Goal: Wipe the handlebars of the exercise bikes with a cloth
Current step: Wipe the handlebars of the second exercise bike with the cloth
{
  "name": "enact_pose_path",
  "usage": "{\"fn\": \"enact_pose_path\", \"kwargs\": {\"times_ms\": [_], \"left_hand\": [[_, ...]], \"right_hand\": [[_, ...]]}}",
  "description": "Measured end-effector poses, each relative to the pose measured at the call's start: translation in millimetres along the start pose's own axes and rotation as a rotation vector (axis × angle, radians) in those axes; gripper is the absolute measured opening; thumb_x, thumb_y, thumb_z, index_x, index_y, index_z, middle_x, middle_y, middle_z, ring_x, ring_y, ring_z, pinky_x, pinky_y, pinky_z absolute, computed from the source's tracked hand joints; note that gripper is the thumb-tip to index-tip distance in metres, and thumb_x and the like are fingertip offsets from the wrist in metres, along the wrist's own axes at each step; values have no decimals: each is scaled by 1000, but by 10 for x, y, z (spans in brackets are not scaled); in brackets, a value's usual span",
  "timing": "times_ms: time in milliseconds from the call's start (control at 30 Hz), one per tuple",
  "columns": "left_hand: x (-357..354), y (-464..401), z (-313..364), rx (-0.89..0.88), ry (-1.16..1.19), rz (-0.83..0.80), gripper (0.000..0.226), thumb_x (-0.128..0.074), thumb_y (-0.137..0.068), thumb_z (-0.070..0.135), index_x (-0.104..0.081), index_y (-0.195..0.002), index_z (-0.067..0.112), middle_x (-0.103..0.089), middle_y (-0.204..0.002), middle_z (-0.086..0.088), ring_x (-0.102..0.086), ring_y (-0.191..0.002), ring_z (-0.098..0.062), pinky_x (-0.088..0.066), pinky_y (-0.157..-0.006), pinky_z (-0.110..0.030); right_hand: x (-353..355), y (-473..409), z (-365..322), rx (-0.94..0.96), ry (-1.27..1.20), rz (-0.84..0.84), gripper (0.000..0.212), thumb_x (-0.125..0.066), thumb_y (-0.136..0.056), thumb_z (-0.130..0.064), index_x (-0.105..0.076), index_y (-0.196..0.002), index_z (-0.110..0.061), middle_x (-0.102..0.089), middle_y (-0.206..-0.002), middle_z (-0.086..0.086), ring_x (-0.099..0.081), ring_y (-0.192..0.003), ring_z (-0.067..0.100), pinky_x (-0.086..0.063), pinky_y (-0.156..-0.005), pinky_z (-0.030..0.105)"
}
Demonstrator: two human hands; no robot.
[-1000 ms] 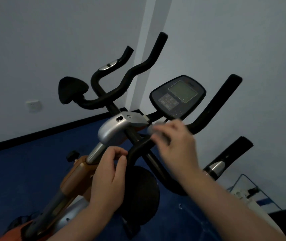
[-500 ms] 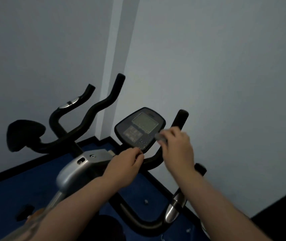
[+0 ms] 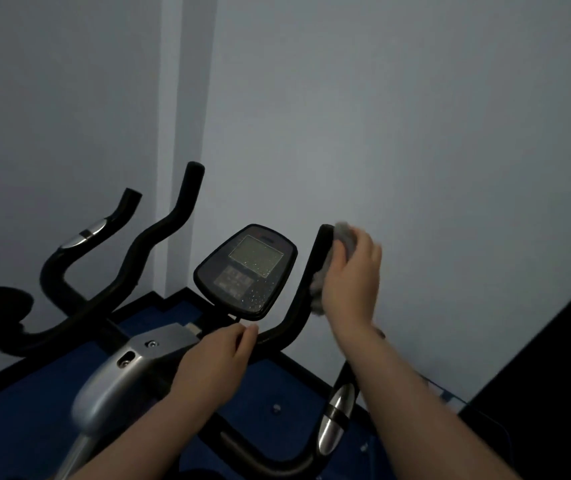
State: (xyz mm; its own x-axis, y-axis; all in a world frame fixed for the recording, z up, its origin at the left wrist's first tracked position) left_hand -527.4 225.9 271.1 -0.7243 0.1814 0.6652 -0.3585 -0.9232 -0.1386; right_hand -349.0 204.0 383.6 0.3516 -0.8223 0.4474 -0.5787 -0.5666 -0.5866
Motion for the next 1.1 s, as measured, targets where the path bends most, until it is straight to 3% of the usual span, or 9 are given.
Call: {"fn": "enact_pose_path", "kwargs": {"times_ms": [100,200,367,533,600,700,833,933,1100], "left_hand": [[-20,4,-2,-7,8,14,44,-34,-98,49,-46,-63,26,-57,-63,2,-56,-60,-8,-41,-55,-33],[-26,-2,2,-53,-56,13,38,-35,-101,41,-39,-64,31,-54,-65,6,-58,-66,-12,-50,-63,-38],[-49,-15,-16,-81,-80,26,33,-37,-101,36,-39,-70,26,-55,-68,6,-58,-68,-13,-51,-64,-42],[-47,-15,3,-87,-72,19,37,-36,-101,37,-38,-65,30,-56,-66,4,-59,-66,-15,-52,-65,-45],[-23,0,23,-87,-67,20,37,-35,-101,36,-36,-64,32,-55,-66,4,-58,-67,-15,-52,-66,-45],[-20,10,35,-74,-79,31,37,-34,-101,38,-36,-64,30,-55,-67,5,-57,-67,-14,-51,-64,-42],[8,21,19,-25,-47,63,42,-32,-99,46,-46,-67,23,-56,-67,4,-56,-67,-15,-45,-61,-35],[26,38,47,-18,-83,78,42,-32,-99,46,-49,-70,21,-56,-68,4,-56,-68,-17,-40,-59,-34],[72,67,18,32,-23,111,42,-35,-99,44,-53,-70,20,-56,-65,4,-55,-64,-12,-36,-54,-32]], "right_hand": [[-83,268,267,-219,-53,-52,31,-43,-100,-22,-52,-127,-12,-54,-116,5,-54,-102,16,-39,-84,24],[-4,2,64,-132,-173,117,34,-43,-100,-21,-50,-133,-17,-45,-114,-6,-48,-100,6,-34,-86,13],[-284,447,134,-247,-155,99,35,-41,-100,-22,-51,-133,-15,-49,-112,2,-54,-100,15,-37,-83,19],[-130,494,216,-131,-76,92,30,-51,-96,-16,-59,-124,-9,-47,-103,0,-51,-90,7,-35,-73,-2],[2,319,37,96,-38,157,36,-56,-93,-13,-56,-130,-15,-47,-108,-2,-47,-94,4,-40,-80,4],[-64,331,-33,310,299,-5,41,-59,-93,-19,-54,-133,-23,-48,-119,4,-48,-102,16,-50,-67,27],[-141,779,114,218,221,-165,26,-54,-95,-28,-63,-117,-19,-44,-115,0,-57,-88,17,-50,-64,29],[-77,718,52,336,230,-300,19,-58,-92,-29,-66,-108,-24,-41,-106,-7,-52,-80,9,-45,-69,22],[-82,558,36,229,288,-258,24,-59,-91,-31,-66,-113,-24,-45,-116,-3,-44,-106,13,-41,-75,25]]}}
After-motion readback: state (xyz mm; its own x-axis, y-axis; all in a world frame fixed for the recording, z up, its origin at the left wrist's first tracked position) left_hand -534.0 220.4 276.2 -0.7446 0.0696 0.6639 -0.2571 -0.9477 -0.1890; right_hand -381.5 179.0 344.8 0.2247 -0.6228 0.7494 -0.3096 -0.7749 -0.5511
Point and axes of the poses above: each hand's wrist, its own y-axis away from the middle knuckle, its own x-axis out of the back of the hand, z = x × y, the point moved 4 cm from there along -y, towards the middle knuckle
